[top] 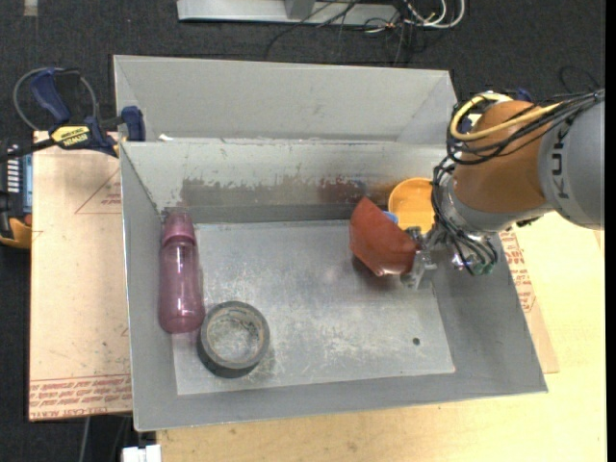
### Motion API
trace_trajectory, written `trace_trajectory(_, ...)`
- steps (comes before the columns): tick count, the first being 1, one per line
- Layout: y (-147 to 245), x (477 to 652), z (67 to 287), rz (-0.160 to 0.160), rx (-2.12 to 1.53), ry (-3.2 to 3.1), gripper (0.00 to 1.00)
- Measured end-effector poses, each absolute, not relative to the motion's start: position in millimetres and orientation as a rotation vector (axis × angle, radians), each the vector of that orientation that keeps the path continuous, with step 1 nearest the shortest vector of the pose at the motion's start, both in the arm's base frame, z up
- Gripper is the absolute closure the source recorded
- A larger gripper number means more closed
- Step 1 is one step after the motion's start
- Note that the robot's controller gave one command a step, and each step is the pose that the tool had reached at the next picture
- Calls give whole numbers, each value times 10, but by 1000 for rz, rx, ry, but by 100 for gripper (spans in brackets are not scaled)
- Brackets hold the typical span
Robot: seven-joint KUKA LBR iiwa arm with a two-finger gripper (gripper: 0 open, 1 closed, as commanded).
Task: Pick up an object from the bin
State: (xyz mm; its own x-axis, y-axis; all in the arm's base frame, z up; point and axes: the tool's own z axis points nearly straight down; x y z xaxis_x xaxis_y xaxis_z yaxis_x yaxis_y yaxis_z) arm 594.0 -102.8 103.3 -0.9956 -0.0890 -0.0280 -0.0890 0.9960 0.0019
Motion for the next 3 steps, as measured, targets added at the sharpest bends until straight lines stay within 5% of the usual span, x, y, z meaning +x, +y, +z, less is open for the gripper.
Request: trace_trajectory(3, -924, 6060, 957, 8, -98, 3109, 100)
